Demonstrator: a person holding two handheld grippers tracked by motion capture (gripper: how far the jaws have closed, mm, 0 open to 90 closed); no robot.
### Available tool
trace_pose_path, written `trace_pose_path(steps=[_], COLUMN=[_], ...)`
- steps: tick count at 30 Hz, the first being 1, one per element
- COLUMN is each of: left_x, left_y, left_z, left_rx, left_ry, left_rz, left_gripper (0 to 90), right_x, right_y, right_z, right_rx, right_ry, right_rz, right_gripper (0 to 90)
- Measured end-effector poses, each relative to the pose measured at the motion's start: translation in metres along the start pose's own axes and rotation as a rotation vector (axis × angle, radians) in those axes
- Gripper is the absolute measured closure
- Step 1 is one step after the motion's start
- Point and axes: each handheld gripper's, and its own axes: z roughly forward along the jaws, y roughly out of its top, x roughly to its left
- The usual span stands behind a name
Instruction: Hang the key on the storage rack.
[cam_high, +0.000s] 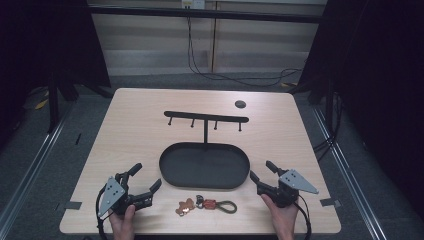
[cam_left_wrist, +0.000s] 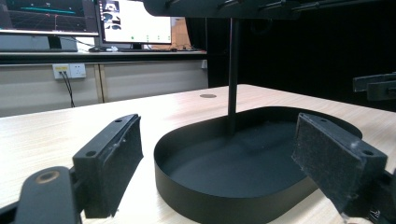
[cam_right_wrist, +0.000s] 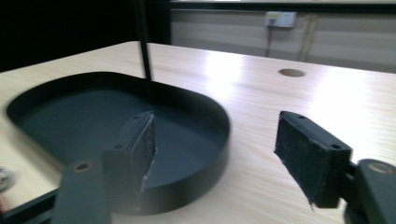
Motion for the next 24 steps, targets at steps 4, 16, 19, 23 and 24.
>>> trace_pose_path(steps=[4,16,19,23,24], left_x=[0.0,0.0,0.0,0.0,0.0], left_y=[0.0,0.0,0.0,0.0,0.0], left_z=[0.0,0.0,0.0,0.0,0.0], left_rx=[0.0,-0.004,-0.004,-0.004,-0.004], left_ry=[-0.001,-0.001,-0.001,-0.001,-0.001], left_rz=[0.002,0.001,0.001,0.001,0.001], left_gripper=[15.7,15.7,15.7,15.7,15.7], right_x=[0.004,0.02,0.024,0.029,0.029], right_y=[0.004,0.024,0.029,0.033,0.034], right_z=[-0.001,0.006,0.012,0.017,0.019], right_rx=[0.027,0.212,0.287,0.335,0.347], right_ry=[0.051,0.213,0.253,0.296,0.303], right_rz=[-0.01,0.008,-0.002,-0.015,-0.016], right_gripper=[43.2,50.1,50.9,50.9,51.7])
